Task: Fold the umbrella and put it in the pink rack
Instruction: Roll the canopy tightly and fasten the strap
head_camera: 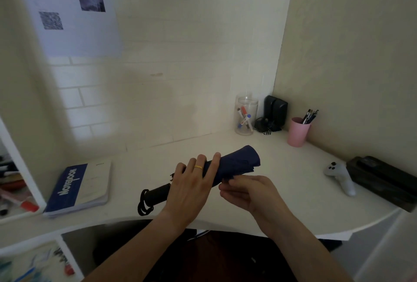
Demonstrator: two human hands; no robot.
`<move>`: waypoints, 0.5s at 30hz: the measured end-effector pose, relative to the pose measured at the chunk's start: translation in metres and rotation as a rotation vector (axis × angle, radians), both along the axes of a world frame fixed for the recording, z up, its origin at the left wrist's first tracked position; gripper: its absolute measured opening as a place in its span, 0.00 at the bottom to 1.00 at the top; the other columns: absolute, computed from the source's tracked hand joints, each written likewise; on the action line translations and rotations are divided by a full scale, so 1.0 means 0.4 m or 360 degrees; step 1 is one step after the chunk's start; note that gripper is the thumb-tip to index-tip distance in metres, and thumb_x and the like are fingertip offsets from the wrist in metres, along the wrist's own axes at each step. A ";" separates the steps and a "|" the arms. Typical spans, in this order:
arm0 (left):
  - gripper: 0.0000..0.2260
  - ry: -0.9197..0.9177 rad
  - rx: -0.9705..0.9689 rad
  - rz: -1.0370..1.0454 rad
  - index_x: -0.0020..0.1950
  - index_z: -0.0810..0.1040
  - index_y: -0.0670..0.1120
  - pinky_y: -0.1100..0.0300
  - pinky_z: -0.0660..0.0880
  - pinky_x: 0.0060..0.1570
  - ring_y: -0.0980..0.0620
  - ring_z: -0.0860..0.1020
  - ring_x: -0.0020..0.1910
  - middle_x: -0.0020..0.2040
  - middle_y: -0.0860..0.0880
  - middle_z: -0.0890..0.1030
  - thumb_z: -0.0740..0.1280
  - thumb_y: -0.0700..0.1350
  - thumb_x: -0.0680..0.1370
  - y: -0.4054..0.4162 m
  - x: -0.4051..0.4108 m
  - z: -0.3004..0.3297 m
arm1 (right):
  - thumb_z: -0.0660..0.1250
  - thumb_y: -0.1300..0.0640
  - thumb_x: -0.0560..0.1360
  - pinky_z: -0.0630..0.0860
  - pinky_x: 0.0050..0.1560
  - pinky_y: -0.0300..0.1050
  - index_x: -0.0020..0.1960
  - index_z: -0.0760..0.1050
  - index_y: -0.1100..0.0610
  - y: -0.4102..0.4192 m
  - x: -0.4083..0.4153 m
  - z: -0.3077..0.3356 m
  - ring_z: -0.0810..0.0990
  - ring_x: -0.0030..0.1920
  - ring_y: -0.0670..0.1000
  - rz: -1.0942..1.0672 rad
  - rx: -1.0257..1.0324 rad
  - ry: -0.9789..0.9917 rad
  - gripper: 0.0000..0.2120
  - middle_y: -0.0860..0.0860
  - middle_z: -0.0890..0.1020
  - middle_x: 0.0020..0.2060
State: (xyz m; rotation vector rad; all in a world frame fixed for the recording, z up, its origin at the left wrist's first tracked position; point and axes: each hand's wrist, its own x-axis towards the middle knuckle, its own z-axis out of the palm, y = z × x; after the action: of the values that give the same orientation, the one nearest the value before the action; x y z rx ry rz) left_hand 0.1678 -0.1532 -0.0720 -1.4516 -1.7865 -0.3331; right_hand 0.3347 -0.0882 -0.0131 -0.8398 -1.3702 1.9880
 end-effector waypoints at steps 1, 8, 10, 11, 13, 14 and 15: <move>0.32 -0.0012 0.0001 -0.0005 0.76 0.67 0.43 0.48 0.73 0.42 0.42 0.76 0.44 0.55 0.40 0.77 0.70 0.39 0.72 0.000 0.001 0.001 | 0.67 0.68 0.77 0.85 0.49 0.46 0.52 0.82 0.69 0.000 0.001 0.000 0.87 0.50 0.61 0.0003 0.0039 -0.0016 0.07 0.64 0.87 0.45; 0.27 -0.0151 0.0040 -0.0044 0.75 0.69 0.44 0.50 0.73 0.41 0.45 0.77 0.43 0.55 0.42 0.78 0.71 0.42 0.76 0.003 0.025 0.014 | 0.71 0.57 0.77 0.84 0.42 0.43 0.44 0.85 0.64 0.010 -0.010 -0.018 0.87 0.39 0.54 -0.0170 0.0296 -0.0105 0.10 0.59 0.88 0.36; 0.27 -0.0190 0.0042 -0.0066 0.73 0.69 0.44 0.51 0.75 0.41 0.46 0.78 0.43 0.54 0.42 0.78 0.72 0.42 0.75 0.002 0.039 0.019 | 0.71 0.56 0.77 0.84 0.42 0.44 0.42 0.85 0.63 0.011 -0.017 -0.026 0.86 0.36 0.52 -0.0274 0.0399 -0.0121 0.11 0.57 0.87 0.33; 0.27 -0.0234 0.0038 -0.0078 0.72 0.70 0.44 0.52 0.75 0.41 0.47 0.78 0.42 0.54 0.43 0.79 0.73 0.42 0.75 0.004 0.046 0.021 | 0.71 0.55 0.78 0.84 0.42 0.45 0.42 0.85 0.62 0.011 -0.022 -0.028 0.85 0.34 0.51 -0.0314 0.0466 -0.0145 0.12 0.56 0.86 0.32; 0.26 -0.0449 0.0070 -0.0119 0.70 0.70 0.46 0.55 0.76 0.38 0.49 0.78 0.40 0.53 0.46 0.78 0.74 0.44 0.74 0.014 0.059 0.027 | 0.70 0.52 0.78 0.85 0.43 0.47 0.41 0.84 0.60 0.014 -0.034 -0.030 0.84 0.34 0.52 -0.0347 0.0570 -0.0194 0.13 0.54 0.85 0.31; 0.25 -0.0663 0.0137 -0.0144 0.68 0.71 0.47 0.56 0.76 0.37 0.51 0.78 0.39 0.52 0.48 0.78 0.75 0.46 0.75 0.020 0.068 0.028 | 0.70 0.50 0.78 0.84 0.44 0.48 0.41 0.83 0.60 0.018 -0.038 -0.030 0.84 0.36 0.54 -0.0355 0.0608 -0.0204 0.14 0.54 0.85 0.32; 0.23 -0.0951 0.0233 -0.0178 0.67 0.71 0.49 0.56 0.77 0.37 0.52 0.79 0.39 0.52 0.51 0.78 0.75 0.47 0.75 0.025 0.079 0.032 | 0.70 0.48 0.77 0.83 0.46 0.49 0.42 0.82 0.60 0.022 -0.041 -0.030 0.84 0.39 0.55 -0.0373 0.0645 -0.0210 0.15 0.54 0.86 0.34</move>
State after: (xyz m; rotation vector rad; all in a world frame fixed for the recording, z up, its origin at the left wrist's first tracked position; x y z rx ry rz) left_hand 0.1996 -0.1431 -0.0590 -1.4416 -2.0822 -1.0212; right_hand 0.3184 -0.0795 -0.0252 -0.9014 -1.5962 1.4342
